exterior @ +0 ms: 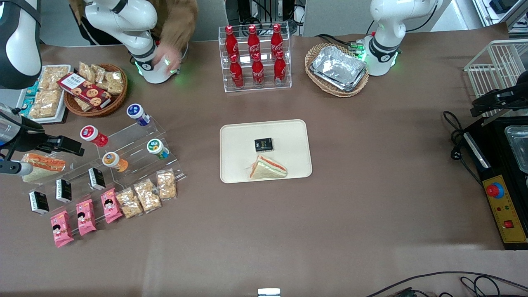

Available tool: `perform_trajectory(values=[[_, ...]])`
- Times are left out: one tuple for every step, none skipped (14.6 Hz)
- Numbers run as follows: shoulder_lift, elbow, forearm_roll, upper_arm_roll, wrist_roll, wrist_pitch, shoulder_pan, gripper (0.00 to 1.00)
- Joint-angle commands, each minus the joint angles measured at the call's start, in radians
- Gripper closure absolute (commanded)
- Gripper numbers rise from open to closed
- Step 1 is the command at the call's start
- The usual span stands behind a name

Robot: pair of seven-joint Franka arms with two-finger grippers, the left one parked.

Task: Place green gum on tray
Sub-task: 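Move the right gripper toward the green-labelled gum bottle on the rack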

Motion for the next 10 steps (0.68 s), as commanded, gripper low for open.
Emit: perform_trajectory(values=[[0.018,0.028,0.022,-0.003,-0.019,0.001,-0.004,0.00],[0.020,0.028,0.022,-0.003,-0.019,0.001,-0.004,0.00],[0.020,0.028,0.022,-0.003,-0.019,0.000,-0.004,0.00],[0.020,0.028,0.021,-0.003,-0.020,0.000,-0.004,0.00],[0.021,0.028,0.021,-0.003,-0.020,0.000,-0.004,0.00],[0.020,0.028,0.022,-0.003,-0.020,0.000,-0.004,0.00],[0.020,0.028,0.024,-0.003,-0.020,-0.002,-0.004,0.00],[0.015,0.020,0.024,-0.003,-0.019,-0.005,-0.004,0.00],[0.006,0.011,0.024,-0.001,-0.020,-0.018,-0.002,0.00],[-0.021,-0.015,0.024,0.002,-0.019,-0.031,0.002,0.00]])
